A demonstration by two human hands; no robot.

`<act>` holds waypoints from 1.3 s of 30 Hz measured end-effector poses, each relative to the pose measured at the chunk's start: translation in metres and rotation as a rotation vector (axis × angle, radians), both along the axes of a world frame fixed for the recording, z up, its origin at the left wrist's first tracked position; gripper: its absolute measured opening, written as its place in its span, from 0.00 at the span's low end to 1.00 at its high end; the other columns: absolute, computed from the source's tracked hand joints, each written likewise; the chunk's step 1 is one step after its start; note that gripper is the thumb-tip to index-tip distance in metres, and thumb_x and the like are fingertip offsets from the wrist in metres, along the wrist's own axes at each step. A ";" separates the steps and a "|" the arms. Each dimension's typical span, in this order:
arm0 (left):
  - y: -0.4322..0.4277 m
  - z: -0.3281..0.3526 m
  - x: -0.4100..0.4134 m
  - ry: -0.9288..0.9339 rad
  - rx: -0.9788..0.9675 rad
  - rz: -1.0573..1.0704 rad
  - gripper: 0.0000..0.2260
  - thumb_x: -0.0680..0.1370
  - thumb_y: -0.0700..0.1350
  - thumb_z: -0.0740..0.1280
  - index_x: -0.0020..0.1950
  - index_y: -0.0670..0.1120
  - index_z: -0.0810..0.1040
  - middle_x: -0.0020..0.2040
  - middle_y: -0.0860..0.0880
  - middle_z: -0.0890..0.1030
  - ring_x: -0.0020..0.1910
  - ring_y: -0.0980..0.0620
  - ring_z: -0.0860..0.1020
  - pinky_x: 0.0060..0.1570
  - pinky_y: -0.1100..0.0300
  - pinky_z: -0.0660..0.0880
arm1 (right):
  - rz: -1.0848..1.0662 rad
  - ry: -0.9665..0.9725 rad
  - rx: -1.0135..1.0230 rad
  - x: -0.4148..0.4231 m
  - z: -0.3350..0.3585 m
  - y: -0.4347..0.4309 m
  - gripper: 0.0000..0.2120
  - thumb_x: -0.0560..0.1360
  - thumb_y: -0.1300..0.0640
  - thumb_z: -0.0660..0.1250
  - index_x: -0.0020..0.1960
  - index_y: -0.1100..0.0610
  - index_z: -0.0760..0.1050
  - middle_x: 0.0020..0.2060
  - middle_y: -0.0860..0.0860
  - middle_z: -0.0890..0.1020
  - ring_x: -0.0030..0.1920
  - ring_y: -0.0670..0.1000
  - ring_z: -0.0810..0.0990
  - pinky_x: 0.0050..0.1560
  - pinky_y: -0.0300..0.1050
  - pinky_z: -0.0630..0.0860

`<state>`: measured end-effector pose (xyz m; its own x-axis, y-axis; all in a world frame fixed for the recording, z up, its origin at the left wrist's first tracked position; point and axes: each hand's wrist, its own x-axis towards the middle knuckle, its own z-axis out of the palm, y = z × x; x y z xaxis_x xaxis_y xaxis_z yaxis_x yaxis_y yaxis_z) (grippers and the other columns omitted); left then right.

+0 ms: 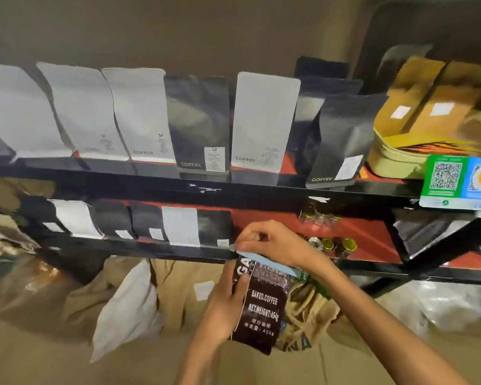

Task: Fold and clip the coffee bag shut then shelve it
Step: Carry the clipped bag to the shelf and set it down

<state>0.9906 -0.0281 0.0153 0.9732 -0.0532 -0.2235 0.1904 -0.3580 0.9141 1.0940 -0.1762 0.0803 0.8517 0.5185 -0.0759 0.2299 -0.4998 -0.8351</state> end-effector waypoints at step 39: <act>0.040 0.020 0.054 -0.160 -0.436 -0.055 0.11 0.80 0.47 0.68 0.61 0.51 0.72 0.50 0.49 0.84 0.44 0.46 0.85 0.36 0.60 0.81 | -0.313 -0.020 -0.041 -0.004 -0.004 0.019 0.05 0.74 0.45 0.71 0.40 0.41 0.81 0.37 0.38 0.85 0.39 0.36 0.81 0.44 0.39 0.76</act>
